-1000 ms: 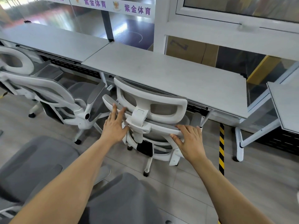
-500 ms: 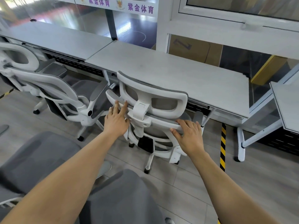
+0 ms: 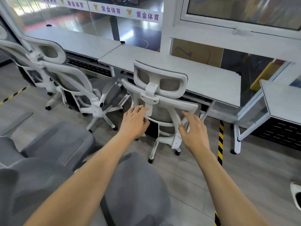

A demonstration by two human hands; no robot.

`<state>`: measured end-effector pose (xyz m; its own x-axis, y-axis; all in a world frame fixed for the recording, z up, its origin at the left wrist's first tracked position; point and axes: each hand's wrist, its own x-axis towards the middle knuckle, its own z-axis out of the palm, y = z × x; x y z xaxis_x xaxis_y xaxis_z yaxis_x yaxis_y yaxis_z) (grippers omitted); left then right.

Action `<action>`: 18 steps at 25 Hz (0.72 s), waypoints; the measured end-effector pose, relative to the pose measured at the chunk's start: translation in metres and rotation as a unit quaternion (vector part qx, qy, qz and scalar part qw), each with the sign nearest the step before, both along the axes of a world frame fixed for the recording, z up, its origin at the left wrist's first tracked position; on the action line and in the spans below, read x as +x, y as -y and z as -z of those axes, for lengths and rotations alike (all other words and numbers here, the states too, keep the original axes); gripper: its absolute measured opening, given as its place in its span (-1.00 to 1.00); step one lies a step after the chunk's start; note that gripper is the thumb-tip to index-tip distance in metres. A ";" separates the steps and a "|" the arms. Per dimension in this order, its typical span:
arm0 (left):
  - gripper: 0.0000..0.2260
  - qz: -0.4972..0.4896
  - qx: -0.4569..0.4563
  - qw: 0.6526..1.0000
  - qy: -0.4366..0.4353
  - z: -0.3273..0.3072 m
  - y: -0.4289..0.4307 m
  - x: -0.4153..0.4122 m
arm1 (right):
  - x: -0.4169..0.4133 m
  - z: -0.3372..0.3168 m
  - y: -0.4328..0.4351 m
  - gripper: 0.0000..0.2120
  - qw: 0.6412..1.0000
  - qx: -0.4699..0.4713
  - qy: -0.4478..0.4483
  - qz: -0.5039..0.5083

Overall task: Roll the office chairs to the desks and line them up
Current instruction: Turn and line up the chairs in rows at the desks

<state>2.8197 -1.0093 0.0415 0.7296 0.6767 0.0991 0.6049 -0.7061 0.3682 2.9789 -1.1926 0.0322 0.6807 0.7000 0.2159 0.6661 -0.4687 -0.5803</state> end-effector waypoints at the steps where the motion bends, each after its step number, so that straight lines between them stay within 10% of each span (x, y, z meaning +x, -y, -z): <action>1: -0.57 -0.004 -0.004 1.000 0.011 -0.005 0.015 -0.012 | -0.016 -0.005 0.014 -0.58 1.000 0.001 -0.001 -0.003; 18: -0.64 0.032 0.086 0.996 0.016 -0.091 0.238 -0.318 | -0.327 -0.047 0.203 -0.63 0.994 0.091 -0.038 -0.043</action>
